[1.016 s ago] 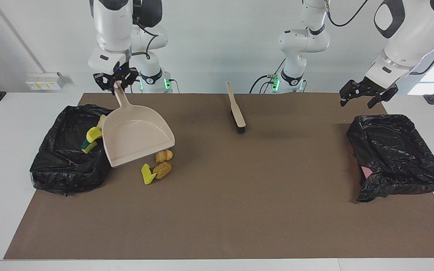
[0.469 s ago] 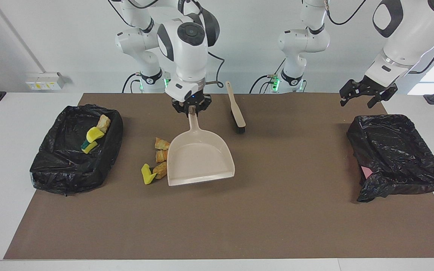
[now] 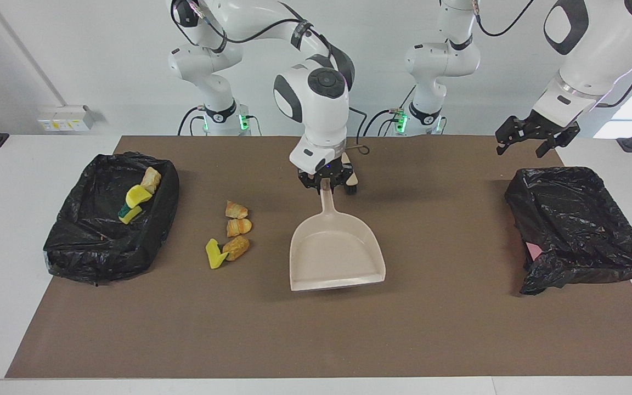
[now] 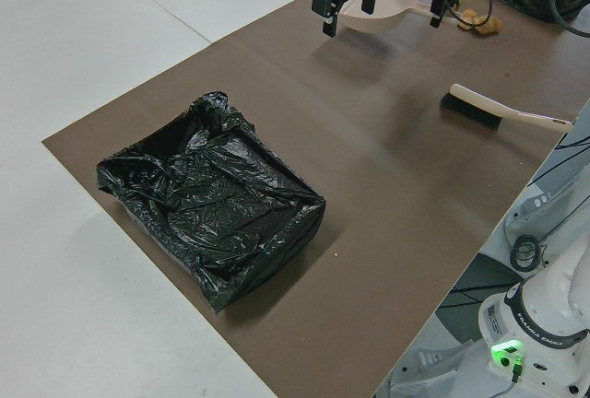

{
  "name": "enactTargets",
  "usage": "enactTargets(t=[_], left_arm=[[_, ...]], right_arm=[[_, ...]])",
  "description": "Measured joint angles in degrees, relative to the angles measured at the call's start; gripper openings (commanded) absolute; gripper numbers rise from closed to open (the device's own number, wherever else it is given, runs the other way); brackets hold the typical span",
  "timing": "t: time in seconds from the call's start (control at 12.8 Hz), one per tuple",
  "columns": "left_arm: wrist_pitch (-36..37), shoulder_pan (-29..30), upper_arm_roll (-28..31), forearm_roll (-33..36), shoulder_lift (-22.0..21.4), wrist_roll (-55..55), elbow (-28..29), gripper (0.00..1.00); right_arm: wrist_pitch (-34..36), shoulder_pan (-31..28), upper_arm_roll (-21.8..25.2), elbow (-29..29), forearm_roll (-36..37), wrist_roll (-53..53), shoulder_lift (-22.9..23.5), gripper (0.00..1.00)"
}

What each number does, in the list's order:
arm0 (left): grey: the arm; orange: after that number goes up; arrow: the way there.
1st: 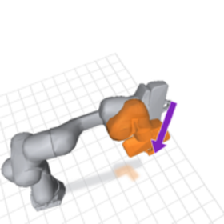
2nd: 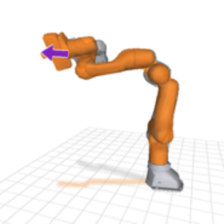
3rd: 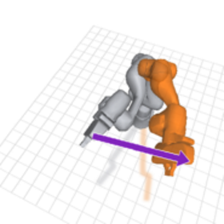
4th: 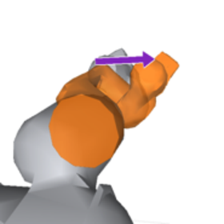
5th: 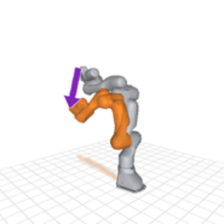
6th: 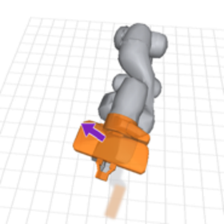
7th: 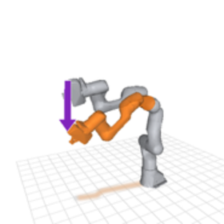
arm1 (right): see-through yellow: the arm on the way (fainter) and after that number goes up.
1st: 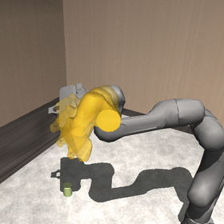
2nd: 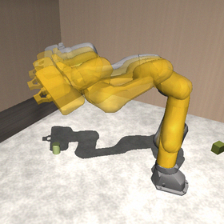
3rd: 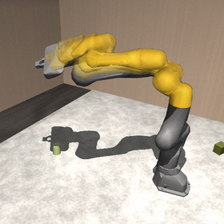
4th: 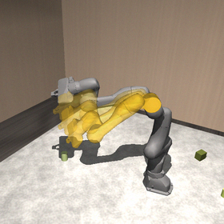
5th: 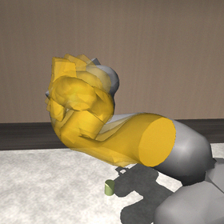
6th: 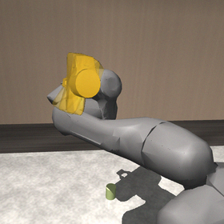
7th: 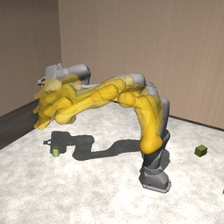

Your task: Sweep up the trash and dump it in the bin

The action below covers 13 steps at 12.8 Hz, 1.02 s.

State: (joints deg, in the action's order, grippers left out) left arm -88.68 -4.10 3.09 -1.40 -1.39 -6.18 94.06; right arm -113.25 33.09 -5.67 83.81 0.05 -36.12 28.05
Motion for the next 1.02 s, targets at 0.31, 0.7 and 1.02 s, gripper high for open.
enactTargets(t=[0.31, 0.7, 1.02], left_arm=[[-0.2, 0.0, -0.1, 0.0, 0.0, 0.0, 0.0, 1.00], [-0.5, -0.2, -0.8, 0.0, 0.0, 0.0, 0.3, 1.00], [-2.8, -0.8, -1.3, 0.0, -0.1, 0.0, 0.7, 1.00]], right_arm=[[-3.8, 0.3, 0.1, 0.2, -0.9, 0.3, 3.1, 0.01], [-3.8, 0.5, 0.0, 1.5, -3.9, 0.7, 3.2, 0.42], [-4.9, 0.6, 0.0, 2.0, -3.9, 4.6, 3.2, 0.63]])
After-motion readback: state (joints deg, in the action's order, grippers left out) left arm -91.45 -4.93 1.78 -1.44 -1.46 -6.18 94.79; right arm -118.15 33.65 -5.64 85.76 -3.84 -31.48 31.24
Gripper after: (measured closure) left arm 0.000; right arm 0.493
